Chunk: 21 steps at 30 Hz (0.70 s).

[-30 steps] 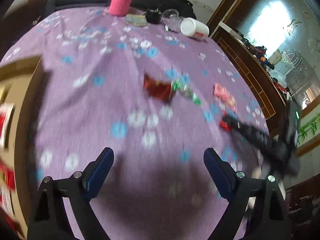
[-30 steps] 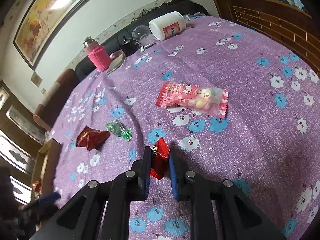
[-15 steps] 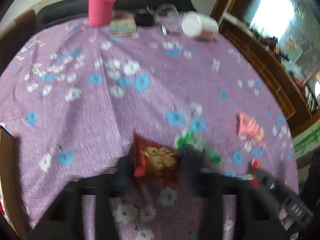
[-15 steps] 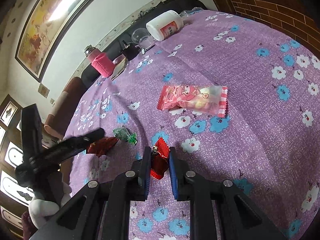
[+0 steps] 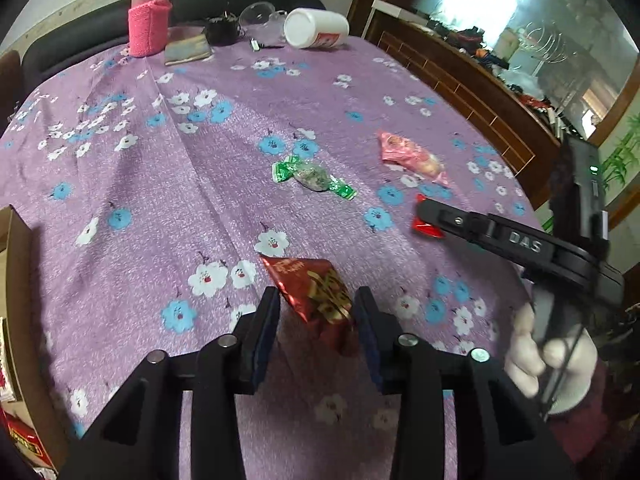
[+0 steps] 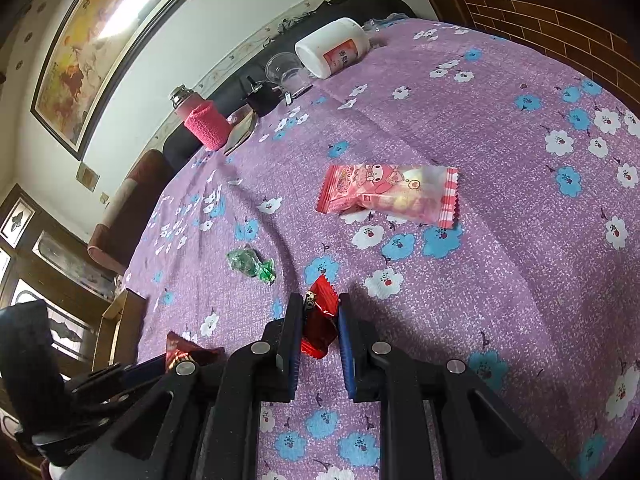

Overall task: Organize snacks
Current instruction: 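Grasp the red foil candy packet with the left tool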

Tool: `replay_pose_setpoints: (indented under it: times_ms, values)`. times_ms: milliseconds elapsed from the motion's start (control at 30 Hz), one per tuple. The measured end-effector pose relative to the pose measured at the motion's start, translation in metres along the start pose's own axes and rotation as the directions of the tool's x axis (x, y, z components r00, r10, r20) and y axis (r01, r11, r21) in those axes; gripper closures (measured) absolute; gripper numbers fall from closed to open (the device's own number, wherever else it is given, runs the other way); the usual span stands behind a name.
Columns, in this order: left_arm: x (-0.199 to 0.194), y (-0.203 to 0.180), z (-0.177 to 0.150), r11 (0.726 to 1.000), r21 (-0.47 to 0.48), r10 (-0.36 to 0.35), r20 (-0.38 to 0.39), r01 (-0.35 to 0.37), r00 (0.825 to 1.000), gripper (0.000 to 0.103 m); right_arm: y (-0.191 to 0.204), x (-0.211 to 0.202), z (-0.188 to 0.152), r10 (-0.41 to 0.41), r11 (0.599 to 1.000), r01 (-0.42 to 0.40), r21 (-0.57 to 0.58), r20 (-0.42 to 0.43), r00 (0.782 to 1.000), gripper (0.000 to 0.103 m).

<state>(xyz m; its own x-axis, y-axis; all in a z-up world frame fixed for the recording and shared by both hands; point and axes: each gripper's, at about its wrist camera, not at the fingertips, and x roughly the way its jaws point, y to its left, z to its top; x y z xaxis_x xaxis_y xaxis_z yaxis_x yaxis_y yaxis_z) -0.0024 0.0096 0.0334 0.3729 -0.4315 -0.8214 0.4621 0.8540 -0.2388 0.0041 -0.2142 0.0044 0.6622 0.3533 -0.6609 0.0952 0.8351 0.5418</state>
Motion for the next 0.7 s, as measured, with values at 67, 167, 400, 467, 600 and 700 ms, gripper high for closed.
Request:
replay_pose_setpoints:
  times_ms: [67, 167, 400, 467, 600, 700]
  values:
    - [-0.003, 0.0, -0.003, 1.0, 0.009, 0.018, 0.017, -0.018, 1.0, 0.046, -0.001, -0.001, 0.0, 0.005, 1.0, -0.005, 0.007, 0.001, 1.0, 0.086]
    - [0.003, 0.001, -0.002, 1.0, -0.005, 0.027, 0.022, -0.027, 0.999, 0.041, -0.004, -0.002, 0.0, 0.017, 1.0, -0.017, 0.019, 0.002, 1.0, 0.086]
    - [0.03, -0.012, -0.002, 0.987, 0.05, 0.15, 0.009, -0.151, 0.989, 0.036, -0.007, -0.003, 0.0, 0.033, 0.999, -0.033, 0.039, -0.001, 0.999, 0.086]
    - [0.032, -0.018, -0.007, 0.985, 0.067, 0.157, 0.007, -0.157, 0.988, 0.036, -0.006, -0.004, 0.0, 0.037, 0.999, -0.037, 0.038, 0.002, 0.999, 0.086]
    - [0.023, -0.025, -0.015, 0.983, 0.083, 0.164, 0.036, -0.166, 0.986, 0.056, -0.004, -0.009, -0.001, 0.061, 0.997, -0.062, 0.038, 0.023, 0.998, 0.086]
    - [0.011, -0.024, -0.021, 0.988, 0.064, 0.135, 0.051, -0.138, 0.99, 0.064, -0.003, -0.016, 0.001, 0.077, 0.996, -0.079, 0.03, 0.062, 0.995, 0.086]
